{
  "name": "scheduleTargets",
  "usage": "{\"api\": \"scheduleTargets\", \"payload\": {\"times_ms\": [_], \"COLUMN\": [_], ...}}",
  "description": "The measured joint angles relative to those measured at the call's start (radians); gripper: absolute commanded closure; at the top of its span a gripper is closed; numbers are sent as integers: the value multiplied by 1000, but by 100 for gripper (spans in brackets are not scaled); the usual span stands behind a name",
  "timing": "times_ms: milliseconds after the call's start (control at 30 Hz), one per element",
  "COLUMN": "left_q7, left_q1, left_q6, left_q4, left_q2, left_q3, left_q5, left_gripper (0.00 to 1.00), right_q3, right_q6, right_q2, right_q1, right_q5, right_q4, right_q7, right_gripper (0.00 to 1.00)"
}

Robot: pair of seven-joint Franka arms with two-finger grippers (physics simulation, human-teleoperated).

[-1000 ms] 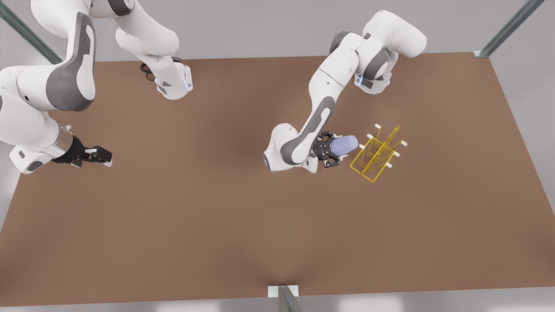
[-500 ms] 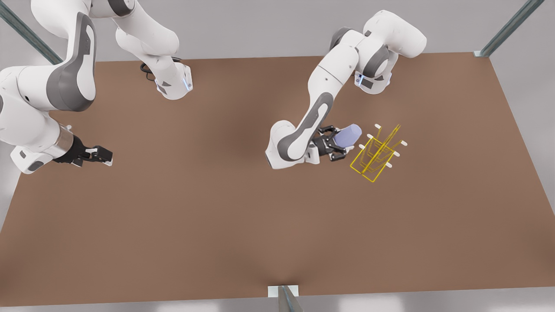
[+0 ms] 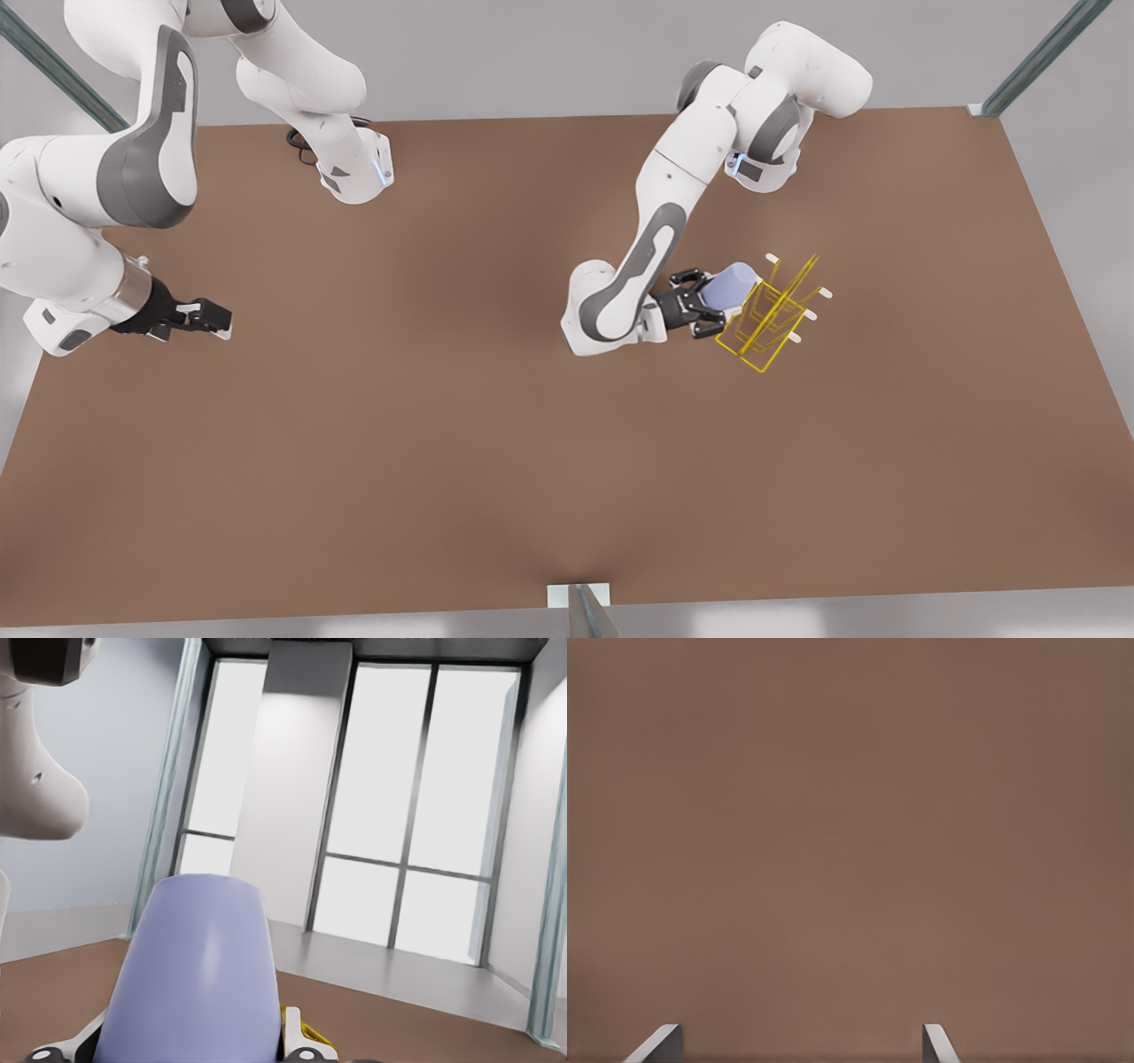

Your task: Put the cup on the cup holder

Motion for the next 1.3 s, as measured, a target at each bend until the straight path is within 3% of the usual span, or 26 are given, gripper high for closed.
{"api": "scheduleTargets", "payload": {"times_ms": [667, 1133, 1167, 1200, 1300], "left_q7": [-102, -156, -159, -162, -169], "left_q1": [46, 58, 58, 59, 61], "left_q6": [-13, -10, -10, -10, -11], "left_q4": [-129, -136, -136, -136, -136], "left_q2": [-2, 8, 9, 9, 9], "left_q3": [0, 0, 0, 0, 0], "left_q5": [44, 48, 48, 48, 48], "left_gripper": [20, 20, 16, 0, 0], "right_q3": [0, 0, 0, 0, 0], "right_q6": [-1, -5, -5, -5, -6], "right_q2": [0, 0, 0, 0, 0], "right_q1": [-5, -4, -4, -4, -2], "right_q5": [1, 1, 0, 0, 0], "right_q4": [2, 0, -1, -1, -1], "right_q7": [-1, -1, -1, -1, -1], "right_gripper": [0, 0, 0, 0, 0]}}
